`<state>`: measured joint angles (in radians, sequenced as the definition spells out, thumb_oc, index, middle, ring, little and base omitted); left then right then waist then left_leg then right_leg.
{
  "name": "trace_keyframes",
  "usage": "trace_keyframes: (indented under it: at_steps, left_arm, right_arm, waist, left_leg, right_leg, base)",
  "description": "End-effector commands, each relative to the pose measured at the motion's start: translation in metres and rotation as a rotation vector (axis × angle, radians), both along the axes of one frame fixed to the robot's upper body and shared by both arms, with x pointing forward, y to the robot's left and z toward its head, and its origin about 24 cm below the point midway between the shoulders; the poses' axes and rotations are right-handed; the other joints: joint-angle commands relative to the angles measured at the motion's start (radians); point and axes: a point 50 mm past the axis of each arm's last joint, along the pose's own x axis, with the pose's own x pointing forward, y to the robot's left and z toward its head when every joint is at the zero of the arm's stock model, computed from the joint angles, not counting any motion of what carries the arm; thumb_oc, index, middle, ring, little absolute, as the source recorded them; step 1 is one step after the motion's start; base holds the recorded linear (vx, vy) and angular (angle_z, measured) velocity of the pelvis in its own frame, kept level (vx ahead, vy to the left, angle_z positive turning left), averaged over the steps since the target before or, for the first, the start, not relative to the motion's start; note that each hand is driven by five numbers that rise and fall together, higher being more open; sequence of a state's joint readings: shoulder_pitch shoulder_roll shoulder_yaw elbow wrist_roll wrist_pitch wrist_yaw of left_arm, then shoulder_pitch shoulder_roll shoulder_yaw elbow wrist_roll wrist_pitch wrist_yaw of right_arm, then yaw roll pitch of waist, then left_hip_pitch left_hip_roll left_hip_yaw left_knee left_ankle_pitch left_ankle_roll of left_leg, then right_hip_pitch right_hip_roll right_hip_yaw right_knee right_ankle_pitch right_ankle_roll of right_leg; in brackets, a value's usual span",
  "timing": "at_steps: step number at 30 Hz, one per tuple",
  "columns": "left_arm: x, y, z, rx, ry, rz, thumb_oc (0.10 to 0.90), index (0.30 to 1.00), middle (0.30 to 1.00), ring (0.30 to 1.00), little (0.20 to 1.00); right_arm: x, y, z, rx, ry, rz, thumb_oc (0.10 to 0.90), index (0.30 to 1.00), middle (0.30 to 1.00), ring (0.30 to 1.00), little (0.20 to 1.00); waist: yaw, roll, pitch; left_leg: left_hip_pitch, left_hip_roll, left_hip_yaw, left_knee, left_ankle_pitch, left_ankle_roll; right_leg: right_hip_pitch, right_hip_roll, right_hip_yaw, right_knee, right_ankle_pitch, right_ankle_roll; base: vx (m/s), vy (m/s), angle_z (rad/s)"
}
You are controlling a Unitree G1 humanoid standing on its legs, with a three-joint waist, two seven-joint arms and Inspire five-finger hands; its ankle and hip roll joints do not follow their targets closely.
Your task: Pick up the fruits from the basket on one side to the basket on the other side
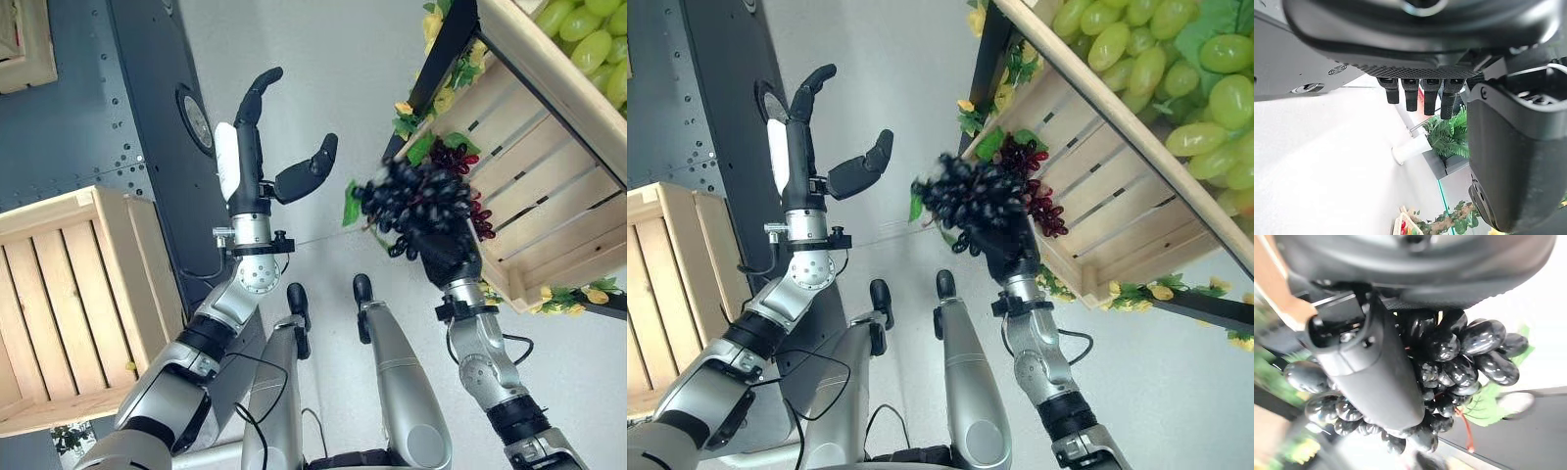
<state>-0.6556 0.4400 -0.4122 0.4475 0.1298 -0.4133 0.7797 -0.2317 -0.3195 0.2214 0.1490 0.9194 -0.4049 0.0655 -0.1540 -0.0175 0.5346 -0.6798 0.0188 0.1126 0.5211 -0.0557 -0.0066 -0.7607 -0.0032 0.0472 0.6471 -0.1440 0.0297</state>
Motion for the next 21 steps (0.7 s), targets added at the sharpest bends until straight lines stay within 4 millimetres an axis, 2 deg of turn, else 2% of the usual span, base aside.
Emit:
trace_keyframes:
  at_steps: [1, 5, 11, 15, 19, 21]
  left_arm:
    - [-0.007, -0.007, 0.043, -0.022, -0.231, -0.052, 0.8, 0.9, 0.9, 0.9, 0.9]
    - [-0.006, -0.002, 0.043, -0.011, -0.209, -0.034, 0.8, 0.9, 0.9, 0.9, 0.9]
    - [-0.002, -0.001, 0.041, -0.002, -0.184, -0.032, 0.8, 0.9, 0.9, 0.9, 0.9]
    - [0.001, 0.0, 0.044, 0.005, -0.173, -0.036, 0.8, 0.9, 0.9, 0.9, 0.9]
    - [0.003, -0.001, 0.044, 0.019, -0.147, -0.046, 0.8, 0.9, 0.9, 0.9, 0.9]
    - [0.006, 0.0, 0.043, 0.034, -0.123, -0.054, 0.8, 0.9, 0.9, 0.9, 0.9]
  right_arm:
    - [-0.015, -0.001, 0.061, 0.127, -0.361, -0.042, 0.4, 0.3, 0.3, 0.3, 0.3]
    - [-0.019, -0.022, 0.065, 0.198, -0.387, -0.12, 0.4, 0.3, 0.3, 0.3, 0.3]
    - [-0.024, -0.043, 0.077, 0.223, -0.423, -0.265, 0.4, 0.3, 0.3, 0.3, 0.3]
    - [-0.02, -0.058, 0.079, 0.231, -0.388, -0.366, 0.4, 0.3, 0.3, 0.3, 0.3]
    - [-0.013, -0.08, 0.072, 0.297, -0.332, -0.461, 0.4, 0.3, 0.3, 0.3, 0.3]
    - [-0.009, -0.095, 0.075, 0.299, -0.303, -0.568, 0.4, 0.3, 0.3, 0.3, 0.3]
  waist:
    - [-0.017, -0.026, -0.015]
    - [-0.025, -0.029, -0.015]
    - [-0.032, -0.036, -0.015]
    - [-0.03, -0.037, -0.015]
    - [-0.022, -0.038, -0.015]
    - [-0.014, -0.039, -0.015]
  left_leg:
    - [-0.001, -0.044, 0.034, 0.056, -0.096, 0.01]
    - [0.008, -0.037, 0.039, 0.063, -0.105, 0.01]
    - [0.016, -0.034, 0.046, 0.062, -0.108, 0.012]
    - [0.012, -0.03, 0.047, 0.065, -0.106, 0.012]
    - [0.016, -0.034, 0.045, 0.069, -0.111, 0.015]
    - [0.014, -0.035, 0.044, 0.078, -0.114, 0.014]
  right_leg:
    - [0.086, 0.025, -0.062, -0.061, 0.008, 0.01]
    - [0.103, 0.023, -0.068, -0.07, 0.007, 0.004]
    - [0.109, 0.02, -0.074, -0.068, 0.007, 0.003]
    - [0.1, 0.017, -0.08, -0.064, 0.013, 0.003]
    - [0.103, 0.016, -0.086, -0.063, 0.014, 0.003]
    - [0.103, 0.013, -0.093, -0.059, 0.017, 0.003]
  base:
    - [0.0, 0.0, 0.0]
    - [0.05, -0.013, 0.0]
    - [0.05, -0.018, -0.01]
    - [0.03, -0.019, 0.0]
    - [0.03, -0.042, 0.0]
    - [0.03, -0.055, 0.02]
